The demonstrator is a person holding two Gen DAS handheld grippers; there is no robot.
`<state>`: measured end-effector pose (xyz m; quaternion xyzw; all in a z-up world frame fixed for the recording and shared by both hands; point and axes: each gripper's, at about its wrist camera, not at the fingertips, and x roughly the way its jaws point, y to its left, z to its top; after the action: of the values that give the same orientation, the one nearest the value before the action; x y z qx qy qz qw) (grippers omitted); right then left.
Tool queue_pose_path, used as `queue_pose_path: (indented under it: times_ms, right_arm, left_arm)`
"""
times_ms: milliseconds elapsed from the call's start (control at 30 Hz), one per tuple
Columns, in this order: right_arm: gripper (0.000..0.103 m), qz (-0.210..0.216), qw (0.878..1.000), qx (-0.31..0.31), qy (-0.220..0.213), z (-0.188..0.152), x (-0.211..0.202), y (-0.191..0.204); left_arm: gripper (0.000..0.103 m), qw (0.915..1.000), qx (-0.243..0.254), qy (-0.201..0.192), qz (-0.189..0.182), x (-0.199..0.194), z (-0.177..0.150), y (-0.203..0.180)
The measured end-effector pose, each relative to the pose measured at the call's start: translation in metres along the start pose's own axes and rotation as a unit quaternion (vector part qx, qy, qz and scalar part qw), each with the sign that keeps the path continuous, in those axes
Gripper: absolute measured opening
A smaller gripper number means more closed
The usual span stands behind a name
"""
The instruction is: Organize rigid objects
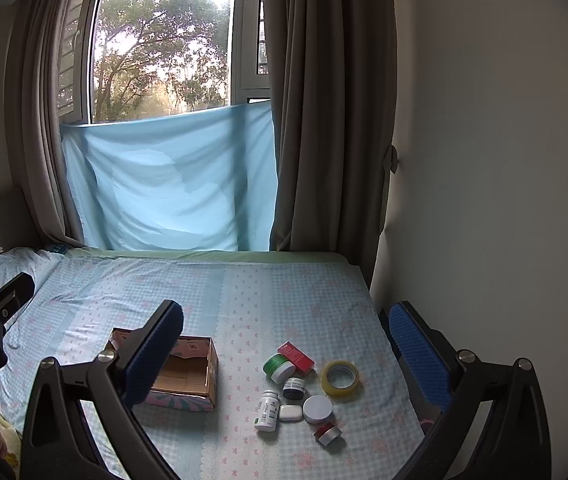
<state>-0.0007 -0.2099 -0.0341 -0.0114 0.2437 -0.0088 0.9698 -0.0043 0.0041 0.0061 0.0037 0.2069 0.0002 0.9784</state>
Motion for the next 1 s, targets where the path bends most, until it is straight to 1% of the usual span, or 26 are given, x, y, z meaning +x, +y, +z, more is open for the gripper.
queue_pose_path:
  times_ms: [367,1000]
  right_arm:
    - [0.103,0.0,1.0,0.002,-0.003,0.0021,0.0022,0.0009]
    - [0.103,0.0,1.0,0.004,-0.01,-0.0035,0.0061,0.0021]
  left_arm:
    - [0.103,1.0,0.0,0.002,-0.007,0.0021,0.0009,-0.0007]
    - [0.103,0.9998,-0.008,0.002,-0.016,0.0089,0.0027,0.0061]
